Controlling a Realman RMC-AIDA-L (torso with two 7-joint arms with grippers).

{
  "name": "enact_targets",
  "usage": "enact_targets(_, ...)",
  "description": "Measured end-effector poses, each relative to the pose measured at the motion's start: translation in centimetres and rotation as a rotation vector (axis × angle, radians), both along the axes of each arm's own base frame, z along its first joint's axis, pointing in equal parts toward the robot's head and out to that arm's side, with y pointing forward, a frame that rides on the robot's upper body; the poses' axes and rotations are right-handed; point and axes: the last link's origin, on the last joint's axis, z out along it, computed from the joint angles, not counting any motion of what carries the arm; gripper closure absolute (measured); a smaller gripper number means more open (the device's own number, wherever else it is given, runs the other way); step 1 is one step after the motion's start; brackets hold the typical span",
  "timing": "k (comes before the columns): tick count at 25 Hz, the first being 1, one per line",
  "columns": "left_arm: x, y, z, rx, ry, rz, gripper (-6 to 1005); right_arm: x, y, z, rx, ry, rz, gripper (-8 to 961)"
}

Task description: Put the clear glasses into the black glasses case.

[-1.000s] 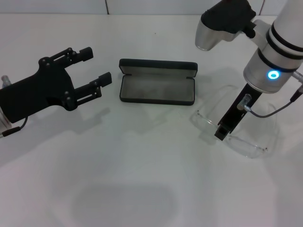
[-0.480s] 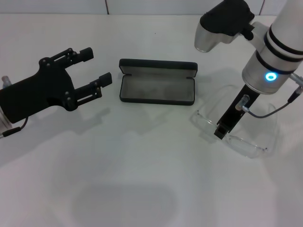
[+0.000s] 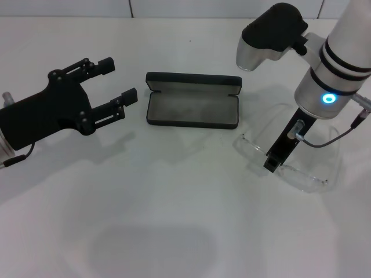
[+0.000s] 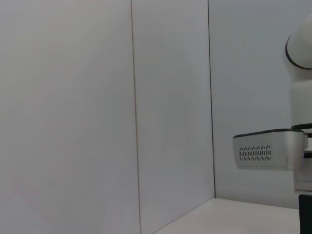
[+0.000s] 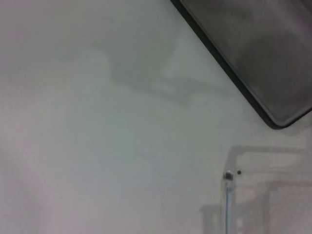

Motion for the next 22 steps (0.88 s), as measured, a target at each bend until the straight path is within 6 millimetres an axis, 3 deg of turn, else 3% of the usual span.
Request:
enact_targets(10, 0.0, 0.0, 0.0, 0.001, 0.001, 0.000, 269, 0.1, -0.3, -0.1, -0.019, -0.024, 0.022, 736)
enact_targets(15, 0.0, 0.0, 0.1, 0.003, 0.002, -0.002, 269, -0.4, -0.3, 0.1, -0.017, -0.017, 0.029, 813)
enact_targets(22, 0.0, -0.1, 0.5, 0.024, -0.023, 0.005, 269, -2.0, -1.3, 2.4, 0.014, 0.065, -0.006, 854)
